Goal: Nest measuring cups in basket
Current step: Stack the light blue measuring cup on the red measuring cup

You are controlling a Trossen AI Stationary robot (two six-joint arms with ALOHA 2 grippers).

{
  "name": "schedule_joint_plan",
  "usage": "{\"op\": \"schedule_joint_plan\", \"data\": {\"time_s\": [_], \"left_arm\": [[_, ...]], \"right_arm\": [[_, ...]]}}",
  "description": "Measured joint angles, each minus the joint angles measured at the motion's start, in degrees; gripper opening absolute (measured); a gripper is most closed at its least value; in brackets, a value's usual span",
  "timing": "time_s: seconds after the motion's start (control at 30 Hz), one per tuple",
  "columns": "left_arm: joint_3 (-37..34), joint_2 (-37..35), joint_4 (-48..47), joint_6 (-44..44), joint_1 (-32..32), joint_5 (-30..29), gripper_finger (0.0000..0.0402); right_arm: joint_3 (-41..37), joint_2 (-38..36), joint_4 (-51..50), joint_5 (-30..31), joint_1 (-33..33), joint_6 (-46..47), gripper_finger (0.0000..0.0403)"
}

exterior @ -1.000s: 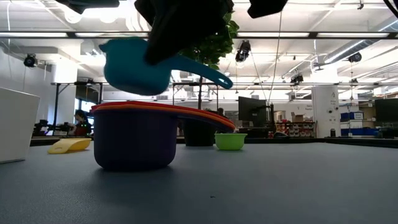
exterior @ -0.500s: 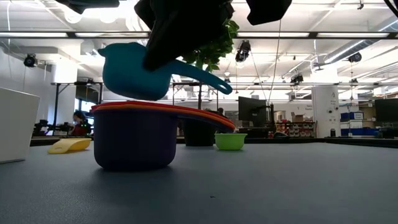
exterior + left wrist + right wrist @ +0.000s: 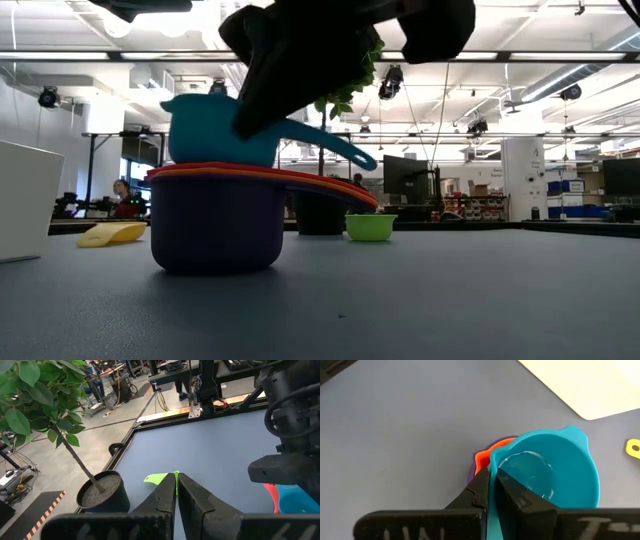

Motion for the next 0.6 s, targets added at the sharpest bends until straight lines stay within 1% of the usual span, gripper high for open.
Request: {"op": "schedule_joint_plan", "data": {"time_s": [0.23, 0.43, 0.6], "left_arm": [[0.0, 0.0, 0.0, 0.0, 0.0, 0.0, 0.0], [0.0, 0.0, 0.0, 0.0, 0.0, 0.0, 0.0], [0.0, 0.0, 0.0, 0.0, 0.0, 0.0, 0.0]], "right_arm": [[-0.1, 0.0, 1.2, 0.8, 0.0, -1.8, 0.0009], [-0.1, 0.0, 1.1, 1.5, 0.0, 0.5, 0.0011], [-0.1, 0.0, 1.1, 1.5, -0.2, 3.0, 0.0036]]}}
